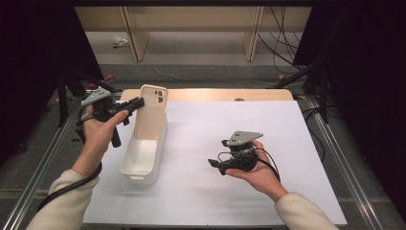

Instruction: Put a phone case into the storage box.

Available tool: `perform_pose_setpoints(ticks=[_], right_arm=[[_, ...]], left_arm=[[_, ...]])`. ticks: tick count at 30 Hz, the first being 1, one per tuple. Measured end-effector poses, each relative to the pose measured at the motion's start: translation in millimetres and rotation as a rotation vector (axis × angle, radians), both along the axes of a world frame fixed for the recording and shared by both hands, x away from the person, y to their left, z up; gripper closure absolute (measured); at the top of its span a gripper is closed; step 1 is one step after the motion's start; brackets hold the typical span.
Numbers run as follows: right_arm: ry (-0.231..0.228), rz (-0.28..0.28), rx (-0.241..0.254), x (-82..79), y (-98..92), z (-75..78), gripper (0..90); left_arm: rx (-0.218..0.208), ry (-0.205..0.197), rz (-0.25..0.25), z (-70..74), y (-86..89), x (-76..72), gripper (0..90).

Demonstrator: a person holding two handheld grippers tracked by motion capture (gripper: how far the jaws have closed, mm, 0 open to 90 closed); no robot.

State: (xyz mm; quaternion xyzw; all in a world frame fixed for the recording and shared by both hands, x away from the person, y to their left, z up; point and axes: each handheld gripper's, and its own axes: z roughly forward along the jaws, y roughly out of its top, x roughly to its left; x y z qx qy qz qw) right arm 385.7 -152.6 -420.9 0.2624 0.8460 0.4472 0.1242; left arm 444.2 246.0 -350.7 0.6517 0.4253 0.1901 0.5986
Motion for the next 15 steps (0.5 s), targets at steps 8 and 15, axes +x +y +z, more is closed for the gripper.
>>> perform_pose_setpoints(ticks=[8, 15], right_arm=[[0.001, 0.001, -0.002, 0.1, 0.0, -0.4, 16.4], [0.001, -0.001, 0.002, 0.2, -0.3, -0.2, 16.3]], left_arm=[[0.026, -0.001, 0.020, -4.4, 5.4, 4.6, 82.4], [0.028, 0.000, 0.030, -8.2, 9.0, 9.1, 82.3]])
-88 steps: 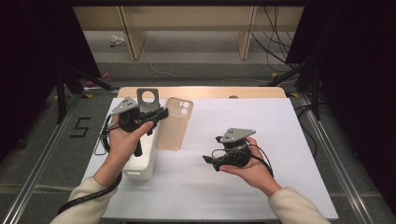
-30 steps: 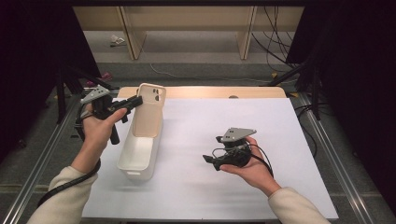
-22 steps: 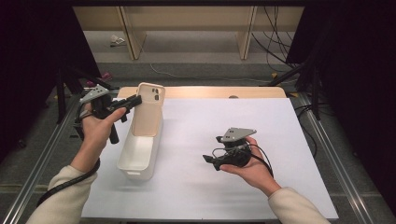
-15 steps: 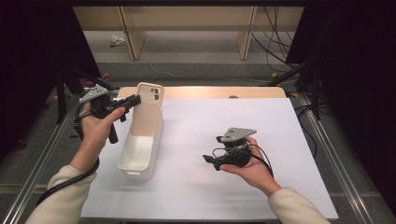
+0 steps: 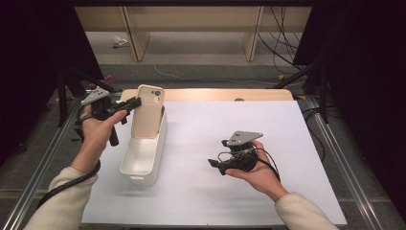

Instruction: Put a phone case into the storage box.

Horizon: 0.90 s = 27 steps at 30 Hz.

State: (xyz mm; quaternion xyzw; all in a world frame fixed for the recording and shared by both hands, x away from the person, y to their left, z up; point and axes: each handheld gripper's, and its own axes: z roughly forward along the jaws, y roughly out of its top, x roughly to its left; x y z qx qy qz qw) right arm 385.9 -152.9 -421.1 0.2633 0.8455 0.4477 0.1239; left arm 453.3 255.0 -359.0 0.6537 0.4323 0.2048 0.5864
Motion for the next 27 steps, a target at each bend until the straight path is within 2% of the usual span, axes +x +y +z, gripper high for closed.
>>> perform_pose_setpoints(ticks=[17, 27], right_arm=[[-0.003, -0.019, 0.020, 1.1, -6.9, 3.2, 16.4], [-0.010, -0.062, 0.041, -0.8, -27.7, 7.0, 16.2]], left_arm=[[0.004, -0.004, 0.007, -8.3, 4.2, 6.1, 82.2], [0.002, -0.004, 0.007, -12.5, 3.4, 9.1, 82.2]])
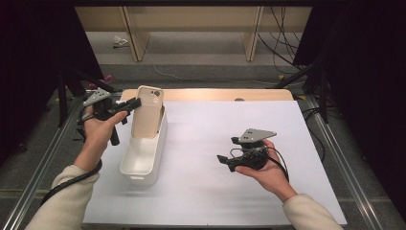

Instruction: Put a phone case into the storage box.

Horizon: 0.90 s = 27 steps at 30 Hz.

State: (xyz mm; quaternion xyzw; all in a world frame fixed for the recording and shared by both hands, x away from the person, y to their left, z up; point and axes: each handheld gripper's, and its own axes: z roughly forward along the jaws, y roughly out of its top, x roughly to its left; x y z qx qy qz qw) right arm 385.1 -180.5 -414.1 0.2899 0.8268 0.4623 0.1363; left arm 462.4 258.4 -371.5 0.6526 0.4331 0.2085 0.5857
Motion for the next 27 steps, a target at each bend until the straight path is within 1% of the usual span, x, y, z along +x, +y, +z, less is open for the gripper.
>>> perform_pose_setpoints(ticks=[7, 17, 27], right_arm=[[0.000, -0.031, 0.013, -2.5, -15.5, 1.2, 16.1], [-0.004, -0.070, 0.015, -6.5, -34.8, 2.3, 16.1], [-0.004, -0.096, 0.019, -8.7, -47.5, 1.9, 16.1]], left_arm=[[0.001, 0.001, -0.005, -3.6, -0.8, 2.4, 82.2], [0.002, 0.006, -0.009, -10.3, -1.7, 3.9, 82.2], [0.004, 0.013, -0.009, -14.4, -2.6, 5.9, 82.2]])
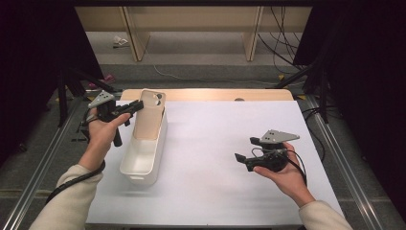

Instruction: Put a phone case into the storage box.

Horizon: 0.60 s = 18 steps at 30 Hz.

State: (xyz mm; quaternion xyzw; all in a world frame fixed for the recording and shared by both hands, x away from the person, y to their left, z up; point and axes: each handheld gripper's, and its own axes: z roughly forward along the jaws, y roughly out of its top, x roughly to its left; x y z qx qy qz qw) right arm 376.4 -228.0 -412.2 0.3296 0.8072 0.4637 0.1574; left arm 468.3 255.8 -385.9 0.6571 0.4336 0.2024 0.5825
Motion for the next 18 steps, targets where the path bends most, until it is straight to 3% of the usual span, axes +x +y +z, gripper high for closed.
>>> perform_pose_setpoints(ticks=[18], right_arm=[[0.002, -0.021, 0.003, -2.1, -10.2, -0.5, 16.1]], left_arm=[[0.004, 0.014, 0.008, -7.1, 0.7, 5.5, 82.2]])
